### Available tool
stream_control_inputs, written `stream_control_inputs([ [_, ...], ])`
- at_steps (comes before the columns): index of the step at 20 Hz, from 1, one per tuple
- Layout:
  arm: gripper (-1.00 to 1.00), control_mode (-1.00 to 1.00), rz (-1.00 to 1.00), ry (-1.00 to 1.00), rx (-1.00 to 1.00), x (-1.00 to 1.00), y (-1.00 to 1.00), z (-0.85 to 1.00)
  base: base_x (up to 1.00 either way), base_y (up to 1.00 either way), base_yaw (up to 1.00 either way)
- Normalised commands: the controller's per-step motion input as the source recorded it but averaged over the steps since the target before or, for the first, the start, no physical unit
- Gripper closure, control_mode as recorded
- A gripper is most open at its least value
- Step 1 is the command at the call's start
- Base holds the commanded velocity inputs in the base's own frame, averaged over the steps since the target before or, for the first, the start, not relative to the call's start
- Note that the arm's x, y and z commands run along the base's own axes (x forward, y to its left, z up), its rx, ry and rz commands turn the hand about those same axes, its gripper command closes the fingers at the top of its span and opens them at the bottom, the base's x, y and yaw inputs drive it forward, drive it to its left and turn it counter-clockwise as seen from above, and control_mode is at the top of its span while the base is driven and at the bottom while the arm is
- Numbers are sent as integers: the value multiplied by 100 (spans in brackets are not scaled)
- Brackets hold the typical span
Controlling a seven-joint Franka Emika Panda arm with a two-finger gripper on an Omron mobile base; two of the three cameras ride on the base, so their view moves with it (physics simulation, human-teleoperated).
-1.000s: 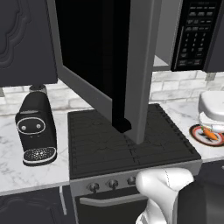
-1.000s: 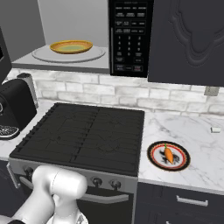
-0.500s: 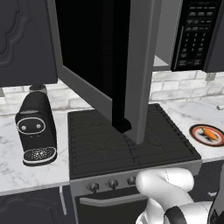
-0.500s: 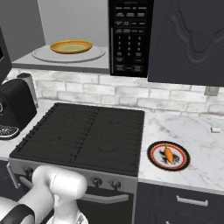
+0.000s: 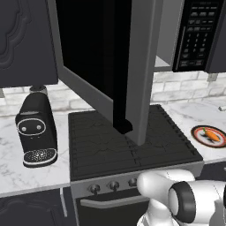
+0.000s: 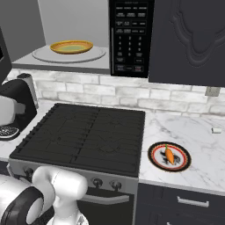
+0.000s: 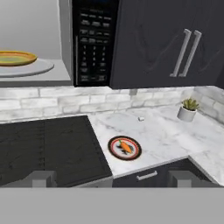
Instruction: Pick the carrot from the counter and place it in the microwave. Then turn on the microwave.
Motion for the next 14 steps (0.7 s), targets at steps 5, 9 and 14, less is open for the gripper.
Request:
stream_control_inputs([
  [5, -100, -100, 1, 14, 12, 29, -24, -29, 0, 0, 0],
  [9, -100, -100, 1, 19, 13, 31, -19, -20, 0, 0, 0],
  [14, -100, -100, 4, 15, 9, 19, -33, -25, 0, 0, 0],
])
